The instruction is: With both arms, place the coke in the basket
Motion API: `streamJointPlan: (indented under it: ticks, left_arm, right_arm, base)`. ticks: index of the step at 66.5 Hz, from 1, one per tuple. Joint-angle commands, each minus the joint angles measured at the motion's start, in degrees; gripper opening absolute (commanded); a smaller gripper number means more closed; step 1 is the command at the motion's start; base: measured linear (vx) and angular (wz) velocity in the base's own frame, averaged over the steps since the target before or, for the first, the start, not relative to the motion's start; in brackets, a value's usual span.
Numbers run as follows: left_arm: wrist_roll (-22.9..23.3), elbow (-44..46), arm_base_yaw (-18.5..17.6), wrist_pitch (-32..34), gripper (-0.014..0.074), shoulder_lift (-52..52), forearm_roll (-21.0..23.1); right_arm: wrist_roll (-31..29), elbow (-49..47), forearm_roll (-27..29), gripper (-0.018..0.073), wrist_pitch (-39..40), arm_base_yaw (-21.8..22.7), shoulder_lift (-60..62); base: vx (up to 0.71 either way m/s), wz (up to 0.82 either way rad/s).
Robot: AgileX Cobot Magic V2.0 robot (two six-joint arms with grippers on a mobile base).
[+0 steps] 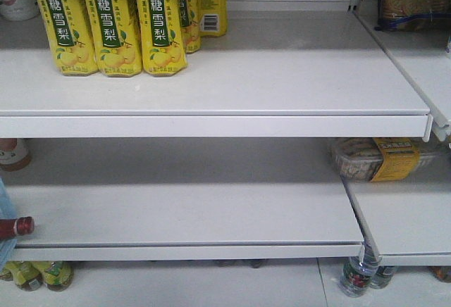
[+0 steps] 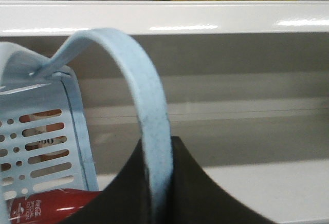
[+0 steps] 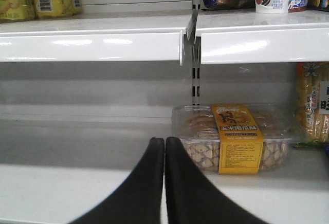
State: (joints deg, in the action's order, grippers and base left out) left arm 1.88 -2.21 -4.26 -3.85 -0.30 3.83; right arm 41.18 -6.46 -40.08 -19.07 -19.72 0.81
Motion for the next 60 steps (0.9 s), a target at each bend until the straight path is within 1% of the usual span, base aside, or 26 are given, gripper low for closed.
streamJointPlan:
  ticks: [1,16,60]
  left_arm:
    - [-1.88,1.65,1.65,8.89,-0.0006,-1.41,-2.48]
    - [-1.88,1.65,3.27,8.89,-0.0006,-1.41,-2.48]
    - [-1.88,1.82,3.31,8.90,-0.0006,-1.24,-2.48]
  right_arm:
    - [0.26,-1.58,-1.52,-0.0010,2.74,0.26,-0.15]
    - [0.26,-1.58,-1.52,-0.0010,2.74,0.26,-0.15]
    - [0.26,-1.58,-1.52,-0.0010,2.74,0.26,-0.15]
  base:
    - [0.00,0.00]
    - [0.00,0.00]
    - [0.00,0.00]
